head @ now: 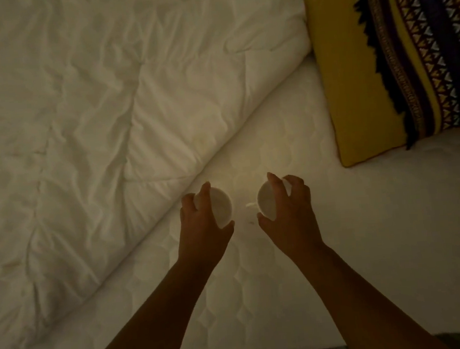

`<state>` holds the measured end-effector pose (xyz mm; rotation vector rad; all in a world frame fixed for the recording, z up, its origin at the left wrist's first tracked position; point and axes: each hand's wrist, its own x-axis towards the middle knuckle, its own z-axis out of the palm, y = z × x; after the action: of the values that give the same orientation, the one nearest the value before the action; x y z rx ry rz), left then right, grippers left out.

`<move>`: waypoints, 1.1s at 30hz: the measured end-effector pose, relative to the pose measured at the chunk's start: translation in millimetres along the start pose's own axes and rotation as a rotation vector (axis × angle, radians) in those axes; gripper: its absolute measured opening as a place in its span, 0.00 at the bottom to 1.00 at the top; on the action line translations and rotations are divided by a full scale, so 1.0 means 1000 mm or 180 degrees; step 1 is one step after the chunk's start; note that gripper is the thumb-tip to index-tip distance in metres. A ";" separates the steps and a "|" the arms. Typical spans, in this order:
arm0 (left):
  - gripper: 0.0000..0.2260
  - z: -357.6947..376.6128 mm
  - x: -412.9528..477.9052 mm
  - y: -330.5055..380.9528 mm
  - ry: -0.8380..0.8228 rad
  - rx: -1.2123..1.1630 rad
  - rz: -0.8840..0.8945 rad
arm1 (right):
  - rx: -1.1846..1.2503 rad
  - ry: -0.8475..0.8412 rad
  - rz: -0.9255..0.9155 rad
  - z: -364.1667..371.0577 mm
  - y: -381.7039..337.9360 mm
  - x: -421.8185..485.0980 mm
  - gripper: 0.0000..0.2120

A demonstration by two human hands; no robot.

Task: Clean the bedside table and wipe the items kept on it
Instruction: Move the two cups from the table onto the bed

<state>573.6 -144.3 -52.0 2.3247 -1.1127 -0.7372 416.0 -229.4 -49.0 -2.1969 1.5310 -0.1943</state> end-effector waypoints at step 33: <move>0.18 -0.024 -0.037 0.078 -0.0659 0.0456 0.0671 | 0.0715 0.0023 0.1082 -0.063 0.055 -0.117 0.31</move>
<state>525.6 -155.2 22.6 2.2365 -1.5212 -0.8563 302.9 -155.1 -0.7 -1.7375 1.7644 -0.2513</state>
